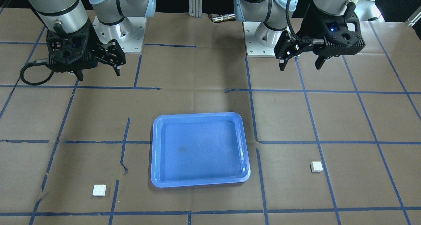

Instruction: Assemble white blocks and place on blue tray

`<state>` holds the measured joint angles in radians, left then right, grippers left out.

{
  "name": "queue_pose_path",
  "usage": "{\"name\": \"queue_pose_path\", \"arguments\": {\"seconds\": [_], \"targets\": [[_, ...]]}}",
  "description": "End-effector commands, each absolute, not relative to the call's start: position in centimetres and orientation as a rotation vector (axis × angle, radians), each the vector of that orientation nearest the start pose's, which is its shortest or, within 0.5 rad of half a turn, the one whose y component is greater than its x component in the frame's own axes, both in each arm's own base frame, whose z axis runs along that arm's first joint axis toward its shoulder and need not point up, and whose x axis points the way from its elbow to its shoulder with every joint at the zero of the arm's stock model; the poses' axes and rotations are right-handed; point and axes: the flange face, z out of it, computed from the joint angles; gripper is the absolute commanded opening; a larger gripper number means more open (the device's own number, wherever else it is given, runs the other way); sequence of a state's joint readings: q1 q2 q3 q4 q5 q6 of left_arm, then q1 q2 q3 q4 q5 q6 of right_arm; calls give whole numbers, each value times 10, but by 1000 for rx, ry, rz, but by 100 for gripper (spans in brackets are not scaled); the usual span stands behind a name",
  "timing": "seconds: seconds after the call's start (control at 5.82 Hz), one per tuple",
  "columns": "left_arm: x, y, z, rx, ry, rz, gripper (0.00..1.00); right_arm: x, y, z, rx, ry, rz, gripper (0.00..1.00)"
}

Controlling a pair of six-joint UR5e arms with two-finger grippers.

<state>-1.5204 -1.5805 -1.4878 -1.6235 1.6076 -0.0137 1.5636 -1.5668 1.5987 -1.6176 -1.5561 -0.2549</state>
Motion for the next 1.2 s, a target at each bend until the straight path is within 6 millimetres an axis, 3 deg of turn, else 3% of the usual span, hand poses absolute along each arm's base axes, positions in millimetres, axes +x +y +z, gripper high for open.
{"name": "queue_pose_path", "arguments": {"seconds": [0.0, 0.34, 0.69, 0.86, 1.03], "targets": [[-68, -548, 464, -79, 3087, 82, 99, 111, -506, 478, -846, 3020, -78, 100], [-29, -608, 391, -32, 3091, 55, 99, 92, -529, 462, -1457, 2784, -47, 100], [4, -638, 342, -2, 3090, 41, 99, 83, -574, 446, -1941, 2498, -96, 99], [25, -648, 316, 10, 3095, 59, 99, 81, -603, 445, -2141, 2346, -106, 99], [31, -656, 291, 49, 3097, 91, 99, 76, -638, 443, -2258, 2251, -116, 99]]}}
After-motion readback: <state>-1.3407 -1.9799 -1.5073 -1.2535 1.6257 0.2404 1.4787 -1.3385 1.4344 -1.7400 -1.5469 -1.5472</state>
